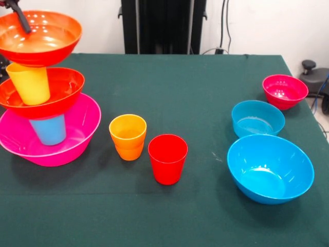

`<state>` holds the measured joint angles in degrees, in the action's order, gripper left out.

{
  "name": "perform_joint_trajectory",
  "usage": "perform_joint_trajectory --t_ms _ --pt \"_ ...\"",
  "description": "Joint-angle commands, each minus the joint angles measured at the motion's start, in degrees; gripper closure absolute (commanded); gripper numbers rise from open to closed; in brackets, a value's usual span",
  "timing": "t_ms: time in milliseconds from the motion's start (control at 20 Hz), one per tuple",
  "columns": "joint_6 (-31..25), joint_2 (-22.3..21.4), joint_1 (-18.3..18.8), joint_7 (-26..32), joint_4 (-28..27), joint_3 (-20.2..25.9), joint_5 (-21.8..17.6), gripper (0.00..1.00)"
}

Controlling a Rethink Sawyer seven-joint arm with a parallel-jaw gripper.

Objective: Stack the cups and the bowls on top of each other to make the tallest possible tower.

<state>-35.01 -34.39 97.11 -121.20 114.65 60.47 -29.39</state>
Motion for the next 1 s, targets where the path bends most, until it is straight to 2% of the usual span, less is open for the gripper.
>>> perform_joint_trajectory --t_ms 50,150,300,400,500,800,1000 --pt "14.74 -11.15 -13.81 -11.21 9.45 -7.84 -9.22 1.0" --pt "16.84 -14.09 -19.36 -15.4 9.98 -12.54 -9.66 1.0" --pt "20.0 -15.6 -27.28 -19.06 9.93 -19.78 -9.05 1.0" --pt "23.22 -16.08 -32.02 -20.99 10.21 -24.22 -7.61 1.0" --pt "25.66 -17.53 -35.17 -22.05 11.74 -26.65 -4.64 1.0" --pt "27.22 -23.72 -38.75 -23.32 18.19 -25.52 5.16 1.0" --pt "28.82 -25.19 -42.37 -24.96 20.96 -25.65 8.96 1.0"
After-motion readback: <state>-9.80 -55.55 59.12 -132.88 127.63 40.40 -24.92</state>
